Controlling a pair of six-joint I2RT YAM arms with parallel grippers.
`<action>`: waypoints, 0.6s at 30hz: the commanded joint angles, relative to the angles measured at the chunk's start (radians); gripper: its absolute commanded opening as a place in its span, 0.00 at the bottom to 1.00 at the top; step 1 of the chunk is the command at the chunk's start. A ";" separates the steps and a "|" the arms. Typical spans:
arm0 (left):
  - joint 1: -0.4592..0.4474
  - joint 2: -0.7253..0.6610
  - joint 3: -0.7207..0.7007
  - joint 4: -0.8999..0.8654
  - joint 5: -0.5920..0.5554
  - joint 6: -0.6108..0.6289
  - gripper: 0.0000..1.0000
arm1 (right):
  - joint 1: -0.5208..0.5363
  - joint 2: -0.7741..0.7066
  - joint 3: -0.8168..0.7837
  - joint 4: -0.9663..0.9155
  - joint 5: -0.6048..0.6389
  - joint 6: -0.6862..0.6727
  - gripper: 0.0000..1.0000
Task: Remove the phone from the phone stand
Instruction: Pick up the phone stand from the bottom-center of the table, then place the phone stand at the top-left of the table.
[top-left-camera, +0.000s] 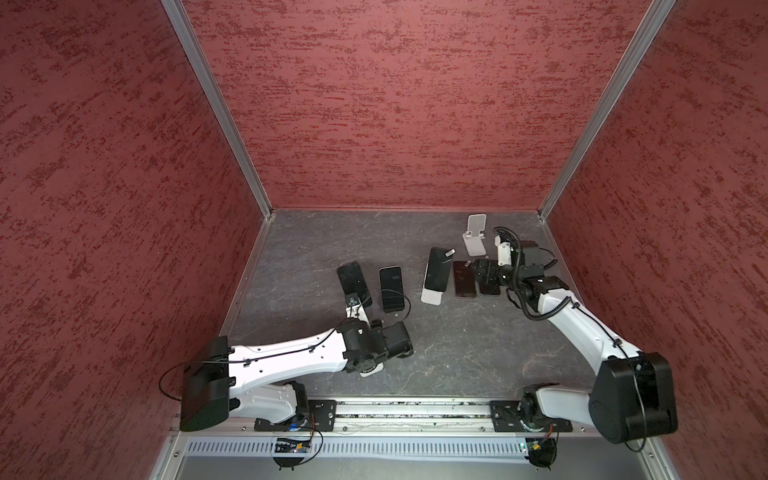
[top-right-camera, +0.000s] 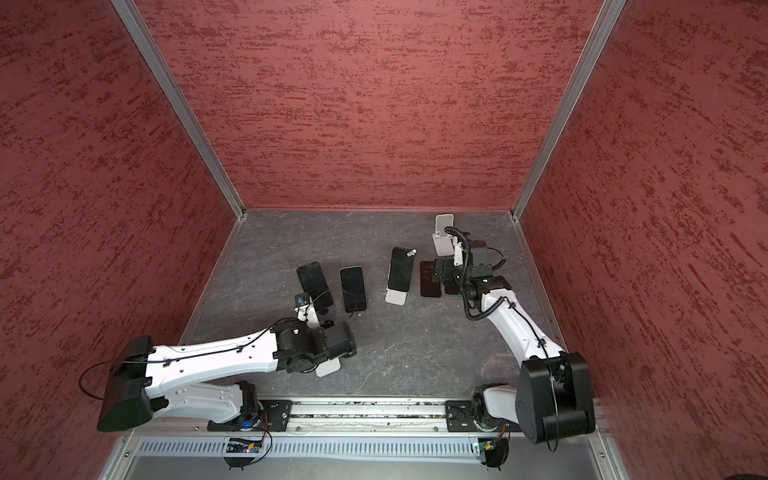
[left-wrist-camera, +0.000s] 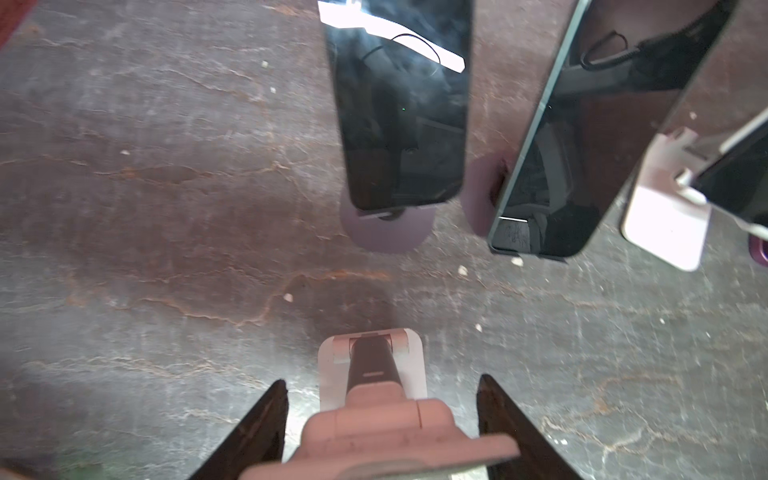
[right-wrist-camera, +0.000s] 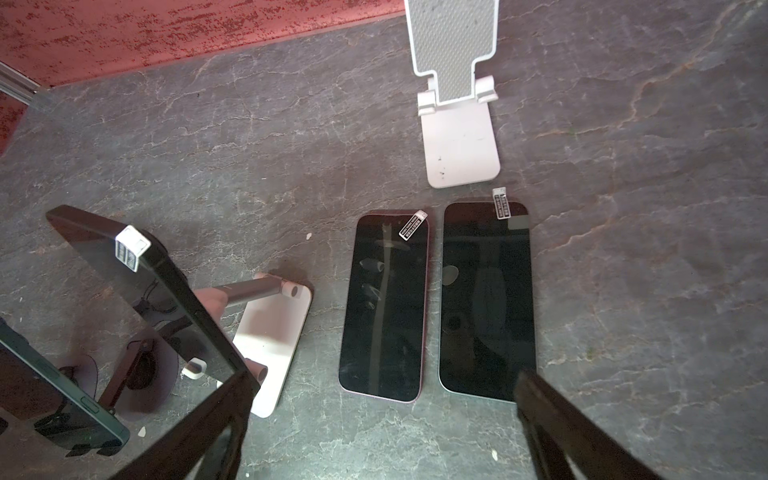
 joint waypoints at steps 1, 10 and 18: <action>0.034 -0.063 -0.027 -0.052 -0.039 -0.021 0.56 | 0.005 -0.013 -0.004 0.023 -0.020 0.005 0.99; 0.233 -0.226 -0.099 -0.039 -0.018 0.108 0.56 | 0.004 -0.017 -0.002 0.016 -0.018 0.005 0.99; 0.487 -0.329 -0.145 0.085 0.045 0.340 0.56 | 0.004 -0.011 0.001 0.017 -0.020 0.005 0.99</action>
